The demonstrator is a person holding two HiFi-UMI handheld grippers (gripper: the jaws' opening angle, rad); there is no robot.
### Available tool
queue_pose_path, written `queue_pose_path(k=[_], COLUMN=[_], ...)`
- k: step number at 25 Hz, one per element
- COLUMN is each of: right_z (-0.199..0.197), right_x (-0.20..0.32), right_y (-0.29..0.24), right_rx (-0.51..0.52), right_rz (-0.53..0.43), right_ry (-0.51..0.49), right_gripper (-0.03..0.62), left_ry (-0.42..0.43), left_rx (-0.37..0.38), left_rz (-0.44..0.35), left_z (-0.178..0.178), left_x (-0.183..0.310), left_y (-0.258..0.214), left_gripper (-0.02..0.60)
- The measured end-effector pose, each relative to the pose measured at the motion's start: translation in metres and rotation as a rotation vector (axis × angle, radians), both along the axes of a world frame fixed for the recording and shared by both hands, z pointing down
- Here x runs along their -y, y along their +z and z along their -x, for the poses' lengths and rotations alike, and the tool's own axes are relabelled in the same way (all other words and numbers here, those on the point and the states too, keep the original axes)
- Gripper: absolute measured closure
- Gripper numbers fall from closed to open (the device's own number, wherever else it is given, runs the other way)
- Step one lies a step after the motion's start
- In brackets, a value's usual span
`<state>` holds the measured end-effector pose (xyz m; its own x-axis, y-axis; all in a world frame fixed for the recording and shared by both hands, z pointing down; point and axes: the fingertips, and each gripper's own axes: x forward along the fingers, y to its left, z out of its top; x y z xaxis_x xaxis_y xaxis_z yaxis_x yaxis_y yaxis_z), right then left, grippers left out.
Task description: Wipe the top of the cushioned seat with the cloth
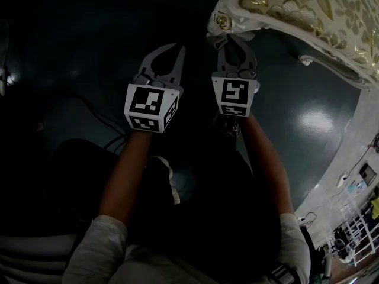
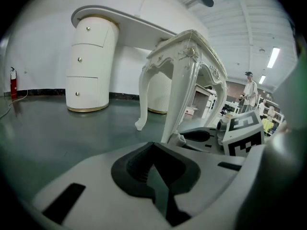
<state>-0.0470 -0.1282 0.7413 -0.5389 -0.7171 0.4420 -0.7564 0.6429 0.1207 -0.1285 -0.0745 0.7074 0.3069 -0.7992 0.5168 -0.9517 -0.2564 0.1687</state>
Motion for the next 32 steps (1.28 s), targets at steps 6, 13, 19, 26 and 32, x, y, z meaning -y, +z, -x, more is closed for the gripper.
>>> queue_pose_path(k=[6,13,19,26,32], right_z=[-0.003,-0.003,-0.004,0.001,0.021], right_x=[0.005,0.007,0.007,-0.018,-0.037], right_y=[0.020,0.041,0.065,0.019,-0.028], right_rx=[-0.011,-0.047,-0.090,0.033,0.132], right_rz=[0.054,0.097,0.181,0.197,0.220], right_ry=[0.024,0.040,0.027,-0.045,-0.099], right_gripper=[0.579,0.579,0.579,0.579,0.579], left_ry=[0.015,0.045,0.088,0.227,0.466], left_rx=[0.005,0.015,0.039,0.034,0.110], left_rz=[0.011,0.052,0.063,0.047,-0.001], left_z=[-0.003,-0.008,-0.014,-0.022,-0.047], left_x=[-0.002,0.001,-0.004,-0.011,-0.025], left_y=[0.005,0.019,0.024,0.012,-0.012], left_gripper=[0.568,0.568,0.568,0.566,0.345])
